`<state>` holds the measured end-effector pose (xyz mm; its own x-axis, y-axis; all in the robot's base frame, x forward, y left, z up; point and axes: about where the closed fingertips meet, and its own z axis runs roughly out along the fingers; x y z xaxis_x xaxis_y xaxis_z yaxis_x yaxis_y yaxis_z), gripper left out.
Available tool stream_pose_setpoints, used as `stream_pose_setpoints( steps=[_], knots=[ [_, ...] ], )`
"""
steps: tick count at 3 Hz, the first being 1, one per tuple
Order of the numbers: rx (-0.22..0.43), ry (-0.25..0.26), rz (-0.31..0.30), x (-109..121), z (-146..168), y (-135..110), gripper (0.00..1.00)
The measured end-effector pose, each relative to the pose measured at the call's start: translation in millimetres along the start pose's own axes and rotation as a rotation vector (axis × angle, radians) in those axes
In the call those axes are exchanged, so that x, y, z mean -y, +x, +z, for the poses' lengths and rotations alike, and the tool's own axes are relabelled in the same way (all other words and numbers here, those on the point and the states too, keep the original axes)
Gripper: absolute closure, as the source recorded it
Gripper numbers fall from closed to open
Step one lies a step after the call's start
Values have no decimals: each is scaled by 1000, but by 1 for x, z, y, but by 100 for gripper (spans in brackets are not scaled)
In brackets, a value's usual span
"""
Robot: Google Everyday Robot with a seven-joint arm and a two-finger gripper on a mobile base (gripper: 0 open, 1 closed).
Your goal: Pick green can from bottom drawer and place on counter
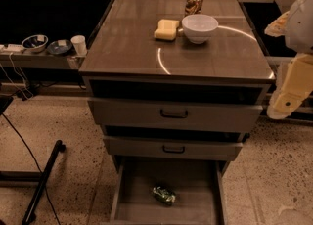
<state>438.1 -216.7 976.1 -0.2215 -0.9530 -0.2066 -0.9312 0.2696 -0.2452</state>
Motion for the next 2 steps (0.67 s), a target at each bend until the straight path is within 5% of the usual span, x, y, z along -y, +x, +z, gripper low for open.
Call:
stream_pose_setpoints(
  steps=[1, 2],
  knots=[
    [0, 0, 0, 0, 0, 0, 0],
    [52, -32, 8, -10, 36, 5, 0]
  ],
)
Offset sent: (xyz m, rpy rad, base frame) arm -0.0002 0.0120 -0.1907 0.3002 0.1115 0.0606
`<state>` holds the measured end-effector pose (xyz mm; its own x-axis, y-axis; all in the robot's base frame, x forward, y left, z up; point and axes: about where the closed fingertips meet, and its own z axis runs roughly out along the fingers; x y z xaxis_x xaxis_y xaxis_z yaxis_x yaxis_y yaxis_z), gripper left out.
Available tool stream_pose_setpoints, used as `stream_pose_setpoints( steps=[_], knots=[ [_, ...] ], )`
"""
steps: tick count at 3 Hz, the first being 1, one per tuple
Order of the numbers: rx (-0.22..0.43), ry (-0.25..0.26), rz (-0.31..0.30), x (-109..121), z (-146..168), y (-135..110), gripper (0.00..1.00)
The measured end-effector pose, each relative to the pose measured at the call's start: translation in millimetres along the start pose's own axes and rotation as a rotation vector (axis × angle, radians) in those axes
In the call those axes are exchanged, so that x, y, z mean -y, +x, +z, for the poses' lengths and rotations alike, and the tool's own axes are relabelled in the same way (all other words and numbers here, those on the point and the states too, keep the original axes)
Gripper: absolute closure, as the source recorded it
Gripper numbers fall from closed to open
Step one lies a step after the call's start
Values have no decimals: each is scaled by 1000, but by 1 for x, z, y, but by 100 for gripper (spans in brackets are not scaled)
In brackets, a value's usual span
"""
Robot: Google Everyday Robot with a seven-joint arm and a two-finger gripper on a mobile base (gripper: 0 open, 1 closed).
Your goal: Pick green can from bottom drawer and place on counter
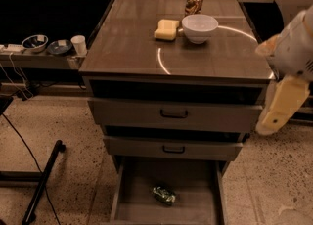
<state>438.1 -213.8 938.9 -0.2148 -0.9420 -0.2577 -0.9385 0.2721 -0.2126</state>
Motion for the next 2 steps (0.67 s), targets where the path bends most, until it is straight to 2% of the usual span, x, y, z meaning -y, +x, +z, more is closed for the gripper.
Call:
stream_pose_setpoints(
  steps=[1, 2],
  knots=[
    [137, -84, -20, -30, 80, 9, 0],
    [155, -71, -37, -32, 92, 10, 0]
  ],
)
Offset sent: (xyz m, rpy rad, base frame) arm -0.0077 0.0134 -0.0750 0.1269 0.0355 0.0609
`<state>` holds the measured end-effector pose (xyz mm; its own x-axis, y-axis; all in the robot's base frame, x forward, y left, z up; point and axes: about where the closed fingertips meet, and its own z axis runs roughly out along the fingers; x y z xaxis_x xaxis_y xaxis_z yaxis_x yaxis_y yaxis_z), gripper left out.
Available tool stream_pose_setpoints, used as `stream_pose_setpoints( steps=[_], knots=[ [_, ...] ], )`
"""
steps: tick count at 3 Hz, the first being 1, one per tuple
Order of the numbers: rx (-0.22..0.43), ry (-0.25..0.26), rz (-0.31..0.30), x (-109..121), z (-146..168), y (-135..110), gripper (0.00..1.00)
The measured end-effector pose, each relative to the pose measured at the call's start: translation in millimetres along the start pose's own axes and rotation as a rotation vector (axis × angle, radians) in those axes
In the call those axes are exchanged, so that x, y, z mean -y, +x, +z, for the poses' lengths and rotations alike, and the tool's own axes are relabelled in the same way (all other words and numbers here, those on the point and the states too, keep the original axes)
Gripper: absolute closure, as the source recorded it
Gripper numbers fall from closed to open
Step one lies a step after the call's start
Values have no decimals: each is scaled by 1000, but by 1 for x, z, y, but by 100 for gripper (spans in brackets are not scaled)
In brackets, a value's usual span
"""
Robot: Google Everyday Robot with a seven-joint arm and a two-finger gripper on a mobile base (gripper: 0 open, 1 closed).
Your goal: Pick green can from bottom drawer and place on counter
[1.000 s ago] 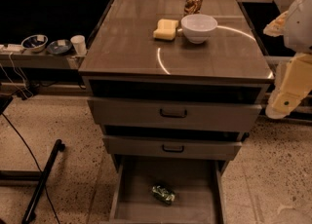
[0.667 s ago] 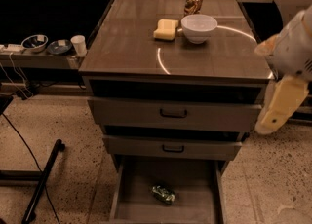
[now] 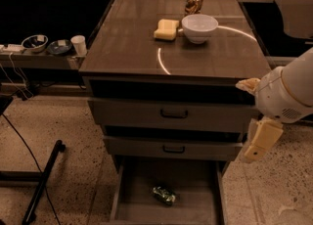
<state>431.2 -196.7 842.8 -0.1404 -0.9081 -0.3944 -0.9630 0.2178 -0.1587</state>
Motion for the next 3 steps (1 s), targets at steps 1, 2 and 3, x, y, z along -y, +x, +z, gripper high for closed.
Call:
stream_pose_setpoints(
  steps=[1, 2, 3],
  knots=[
    [28, -14, 24, 1, 10, 7, 0],
    [164, -77, 83, -19, 76, 30, 0],
    [402, -66, 168, -40, 173, 65, 0]
  ],
)
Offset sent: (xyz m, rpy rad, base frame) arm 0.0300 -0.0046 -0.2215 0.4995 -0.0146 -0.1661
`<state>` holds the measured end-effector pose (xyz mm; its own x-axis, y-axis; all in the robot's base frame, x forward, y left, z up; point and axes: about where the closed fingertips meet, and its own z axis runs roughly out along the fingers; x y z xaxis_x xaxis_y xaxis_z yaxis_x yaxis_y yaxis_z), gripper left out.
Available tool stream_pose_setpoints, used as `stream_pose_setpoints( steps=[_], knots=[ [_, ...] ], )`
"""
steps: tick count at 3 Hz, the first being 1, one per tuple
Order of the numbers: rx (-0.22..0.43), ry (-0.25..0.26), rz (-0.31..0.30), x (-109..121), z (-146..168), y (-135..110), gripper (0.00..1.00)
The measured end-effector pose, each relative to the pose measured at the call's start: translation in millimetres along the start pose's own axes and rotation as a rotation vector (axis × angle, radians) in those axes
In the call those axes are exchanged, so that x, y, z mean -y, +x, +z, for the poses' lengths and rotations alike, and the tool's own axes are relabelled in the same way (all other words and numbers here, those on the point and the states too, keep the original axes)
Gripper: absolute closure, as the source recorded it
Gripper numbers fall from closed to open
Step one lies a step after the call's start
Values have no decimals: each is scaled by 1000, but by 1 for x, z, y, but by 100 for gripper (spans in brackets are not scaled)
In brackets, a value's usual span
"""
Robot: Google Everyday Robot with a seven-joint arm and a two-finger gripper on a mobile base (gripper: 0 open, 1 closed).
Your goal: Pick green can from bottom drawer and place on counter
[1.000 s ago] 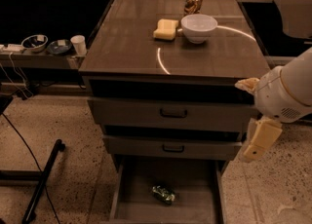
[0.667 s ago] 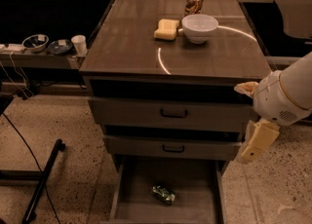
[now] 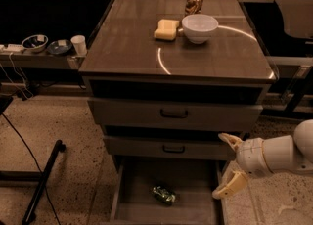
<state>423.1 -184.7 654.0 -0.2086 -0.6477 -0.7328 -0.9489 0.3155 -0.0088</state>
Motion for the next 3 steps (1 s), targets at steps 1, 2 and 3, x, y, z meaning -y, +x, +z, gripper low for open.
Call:
stream_pose_setpoints(
  steps=[1, 2, 3],
  knots=[
    [73, 80, -130, 12, -15, -1, 0],
    [51, 83, -168, 14, -8, 8, 0],
    [111, 61, -96, -15, 47, 39, 0]
  ],
)
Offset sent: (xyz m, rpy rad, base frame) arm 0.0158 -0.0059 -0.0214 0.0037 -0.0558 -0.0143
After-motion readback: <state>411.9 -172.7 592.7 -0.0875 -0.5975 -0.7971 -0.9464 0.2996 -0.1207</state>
